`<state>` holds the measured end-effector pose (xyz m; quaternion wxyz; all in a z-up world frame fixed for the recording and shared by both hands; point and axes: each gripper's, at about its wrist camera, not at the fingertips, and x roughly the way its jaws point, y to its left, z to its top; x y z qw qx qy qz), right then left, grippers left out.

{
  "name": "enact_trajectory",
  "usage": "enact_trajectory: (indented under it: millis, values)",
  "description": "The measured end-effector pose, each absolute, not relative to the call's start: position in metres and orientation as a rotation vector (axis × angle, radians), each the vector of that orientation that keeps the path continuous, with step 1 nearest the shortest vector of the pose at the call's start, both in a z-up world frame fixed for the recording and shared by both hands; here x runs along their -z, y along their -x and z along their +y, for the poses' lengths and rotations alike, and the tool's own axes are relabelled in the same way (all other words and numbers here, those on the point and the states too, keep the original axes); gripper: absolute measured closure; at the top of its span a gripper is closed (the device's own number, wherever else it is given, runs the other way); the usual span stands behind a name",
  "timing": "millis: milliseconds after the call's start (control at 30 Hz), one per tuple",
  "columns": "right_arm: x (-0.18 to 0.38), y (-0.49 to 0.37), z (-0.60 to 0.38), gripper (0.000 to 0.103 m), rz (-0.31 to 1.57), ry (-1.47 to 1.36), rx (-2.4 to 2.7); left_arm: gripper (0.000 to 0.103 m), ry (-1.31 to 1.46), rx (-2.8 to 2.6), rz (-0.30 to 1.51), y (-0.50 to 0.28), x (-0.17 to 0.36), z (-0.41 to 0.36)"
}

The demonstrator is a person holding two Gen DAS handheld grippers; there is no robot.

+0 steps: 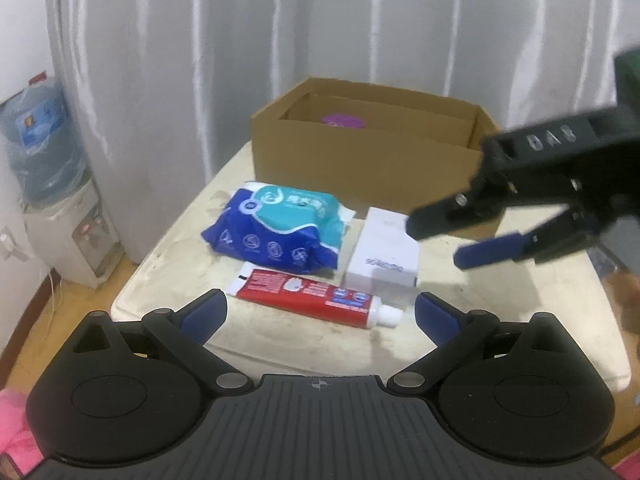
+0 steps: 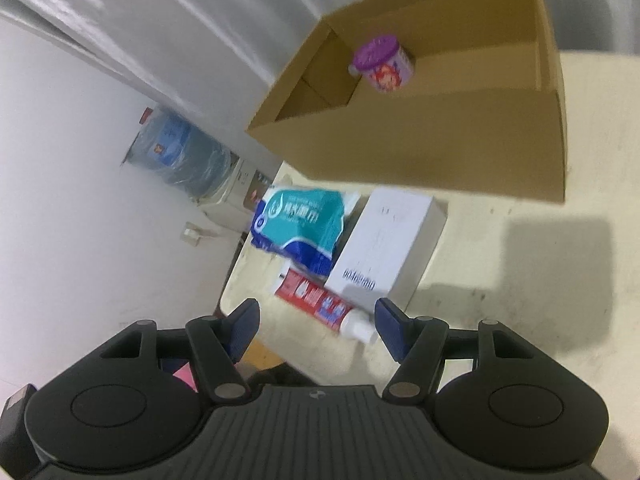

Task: Organize objects
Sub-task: 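Move the right gripper back toward the white printed box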

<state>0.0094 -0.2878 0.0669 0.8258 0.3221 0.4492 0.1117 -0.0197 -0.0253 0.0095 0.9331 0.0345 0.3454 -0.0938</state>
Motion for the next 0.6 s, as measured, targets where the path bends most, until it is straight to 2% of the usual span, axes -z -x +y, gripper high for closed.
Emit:
enact_trajectory:
  millis: [367,600]
  values:
    - [-0.049,-0.014,-0.310,0.036,0.940,-0.770,-0.212,0.002,-0.138,0.294,0.667,0.021,-0.006,-0.052]
    - [-0.029,-0.031,-0.322,0.036,0.989,-0.839,-0.224,0.002,-0.116,0.365,0.755,-0.019,0.013,-0.067]
